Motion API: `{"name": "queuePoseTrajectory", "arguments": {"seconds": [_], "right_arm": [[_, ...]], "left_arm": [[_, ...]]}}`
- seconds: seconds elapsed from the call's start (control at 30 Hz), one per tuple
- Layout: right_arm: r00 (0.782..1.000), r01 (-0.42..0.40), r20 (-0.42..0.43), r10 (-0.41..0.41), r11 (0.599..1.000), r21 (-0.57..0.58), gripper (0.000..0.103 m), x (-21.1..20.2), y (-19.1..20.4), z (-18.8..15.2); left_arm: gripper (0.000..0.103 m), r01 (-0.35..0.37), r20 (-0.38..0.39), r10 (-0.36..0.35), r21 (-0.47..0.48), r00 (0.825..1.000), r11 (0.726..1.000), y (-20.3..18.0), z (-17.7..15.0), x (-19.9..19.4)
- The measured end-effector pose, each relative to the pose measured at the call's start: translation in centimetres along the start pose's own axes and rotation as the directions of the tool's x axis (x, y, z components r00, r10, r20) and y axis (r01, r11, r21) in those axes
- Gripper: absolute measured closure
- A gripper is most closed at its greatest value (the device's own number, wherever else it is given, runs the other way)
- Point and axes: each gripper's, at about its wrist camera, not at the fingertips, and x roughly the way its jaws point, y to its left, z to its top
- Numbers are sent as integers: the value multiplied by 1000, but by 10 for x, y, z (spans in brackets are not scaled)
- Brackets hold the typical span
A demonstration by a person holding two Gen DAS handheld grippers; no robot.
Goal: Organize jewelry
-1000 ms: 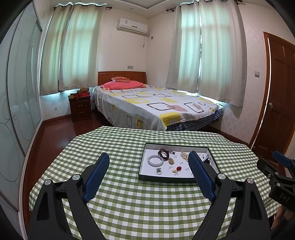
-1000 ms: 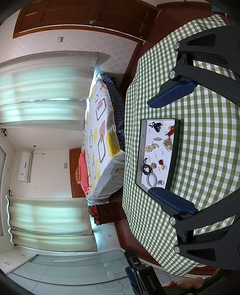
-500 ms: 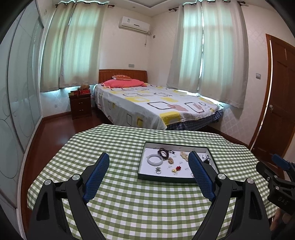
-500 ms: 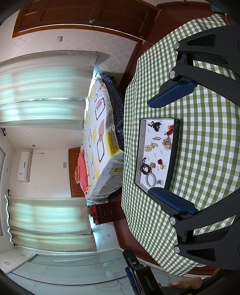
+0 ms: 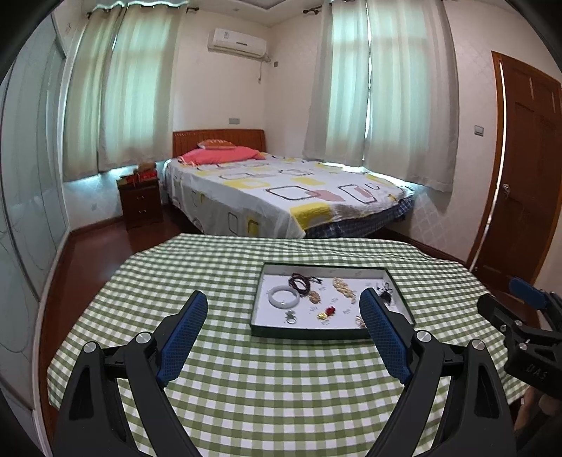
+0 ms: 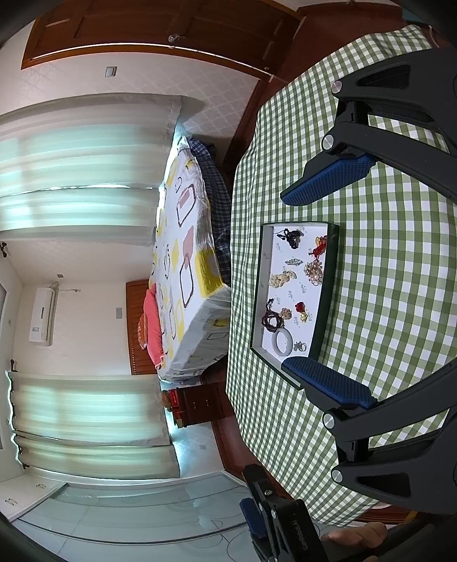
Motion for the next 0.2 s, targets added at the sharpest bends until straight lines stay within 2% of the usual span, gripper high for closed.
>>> {"name": "queuePoseTrajectory", "arguments": {"seconds": [0.2], "right_arm": [[1000,7,-19,-7,1000,13,18,10,-6,-3]], "left_arm": [[18,-19,-37,18,-24,999,1000,10,-3,16]]}}
